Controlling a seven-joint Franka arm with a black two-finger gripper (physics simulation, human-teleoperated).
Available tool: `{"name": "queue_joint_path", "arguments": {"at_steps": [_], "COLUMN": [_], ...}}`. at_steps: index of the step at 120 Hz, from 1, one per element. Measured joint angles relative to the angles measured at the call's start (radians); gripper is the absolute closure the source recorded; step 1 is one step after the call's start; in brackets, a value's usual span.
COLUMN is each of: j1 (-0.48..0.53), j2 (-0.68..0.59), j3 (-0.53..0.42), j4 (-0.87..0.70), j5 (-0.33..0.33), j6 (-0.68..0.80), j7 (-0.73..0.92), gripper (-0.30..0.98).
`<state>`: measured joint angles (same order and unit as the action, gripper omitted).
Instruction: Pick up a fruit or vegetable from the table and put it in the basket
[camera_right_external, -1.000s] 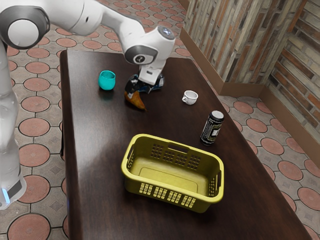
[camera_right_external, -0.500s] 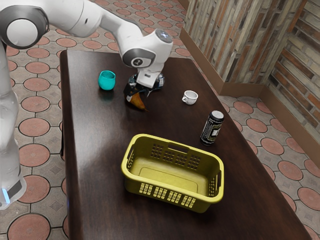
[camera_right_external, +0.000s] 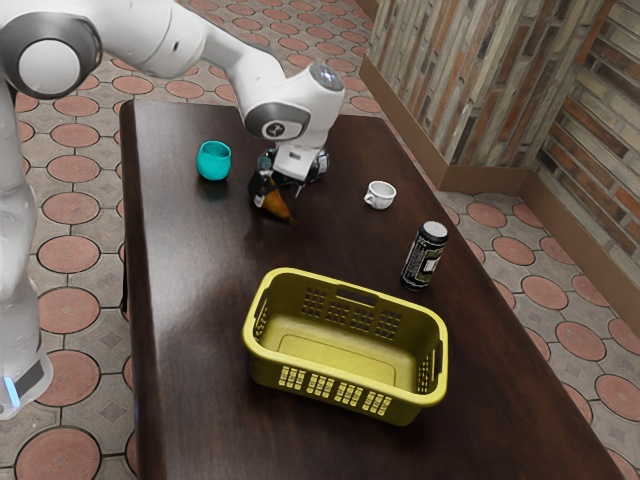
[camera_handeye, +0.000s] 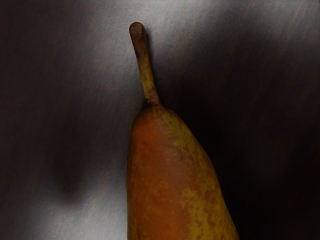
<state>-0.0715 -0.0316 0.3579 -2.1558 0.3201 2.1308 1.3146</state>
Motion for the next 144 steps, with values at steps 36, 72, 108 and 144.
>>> {"name": "queue_joint_path", "arguments": {"at_steps": [36, 72, 108, 144], "j1": [0.013, 0.026, 0.009, 0.008], "j2": [0.009, 0.012, -0.028, -0.155], "j3": [0.010, 0.008, 0.005, -0.083], "j4": [-0.001, -0.001, 0.008, 0.135], "j5": [-0.014, -0.027, -0.064, -0.150], "j6": [0.003, 0.016, 0.011, -0.096], "j7": [0.000, -0.002, 0.002, 0.014], "gripper": [0.04, 0.40, 0.45, 0.46]}}
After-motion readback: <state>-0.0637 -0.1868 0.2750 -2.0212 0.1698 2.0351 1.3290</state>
